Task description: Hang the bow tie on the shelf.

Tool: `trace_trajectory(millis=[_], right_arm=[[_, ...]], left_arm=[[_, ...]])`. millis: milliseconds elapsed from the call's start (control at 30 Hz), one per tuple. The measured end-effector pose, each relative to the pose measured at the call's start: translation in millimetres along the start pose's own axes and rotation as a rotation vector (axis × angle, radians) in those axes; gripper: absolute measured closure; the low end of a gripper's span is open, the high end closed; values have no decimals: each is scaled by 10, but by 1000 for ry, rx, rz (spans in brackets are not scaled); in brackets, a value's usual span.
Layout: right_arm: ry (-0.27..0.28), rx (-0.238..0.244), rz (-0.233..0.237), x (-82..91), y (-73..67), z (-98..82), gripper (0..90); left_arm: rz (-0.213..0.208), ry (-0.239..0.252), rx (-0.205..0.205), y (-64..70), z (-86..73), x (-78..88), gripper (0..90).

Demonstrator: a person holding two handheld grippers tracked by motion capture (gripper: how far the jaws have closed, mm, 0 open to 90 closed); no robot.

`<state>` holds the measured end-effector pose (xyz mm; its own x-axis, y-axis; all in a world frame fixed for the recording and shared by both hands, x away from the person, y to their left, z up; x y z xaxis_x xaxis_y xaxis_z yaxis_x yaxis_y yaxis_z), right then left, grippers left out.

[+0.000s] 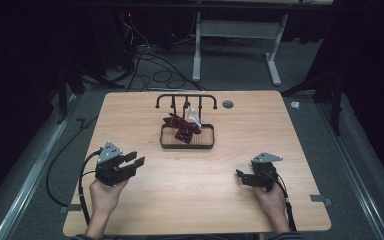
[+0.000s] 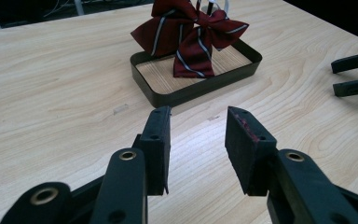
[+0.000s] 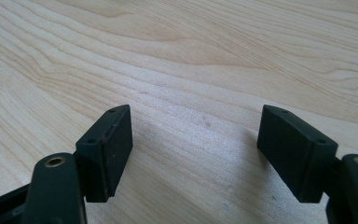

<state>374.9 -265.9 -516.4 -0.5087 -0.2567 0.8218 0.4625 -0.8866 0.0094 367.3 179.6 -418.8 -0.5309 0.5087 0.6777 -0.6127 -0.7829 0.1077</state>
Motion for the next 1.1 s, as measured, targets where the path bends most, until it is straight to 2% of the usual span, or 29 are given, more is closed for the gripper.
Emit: trace_trajectory(millis=[433, 1100], right_arm=[[0, 0, 0, 0, 0, 0, 278], [0, 0, -1, 0, 0, 0, 278]], left_arm=[[0, -37, 14, 22, -164, -121, 608], [-2, -54, 61, -4, -381, -243, 586]])
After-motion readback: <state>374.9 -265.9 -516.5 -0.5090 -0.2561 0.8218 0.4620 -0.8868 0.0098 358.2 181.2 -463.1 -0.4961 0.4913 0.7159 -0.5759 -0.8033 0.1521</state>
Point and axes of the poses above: each handheld gripper's, and its own axes: x roughly backward along the jaws, z roughly out of its top, y roughly to its right, the point moved 2 cm from there along -x, roughly forward along the jaws, and after that the axes turned 11 degrees about -y, right-handed, at the moved point
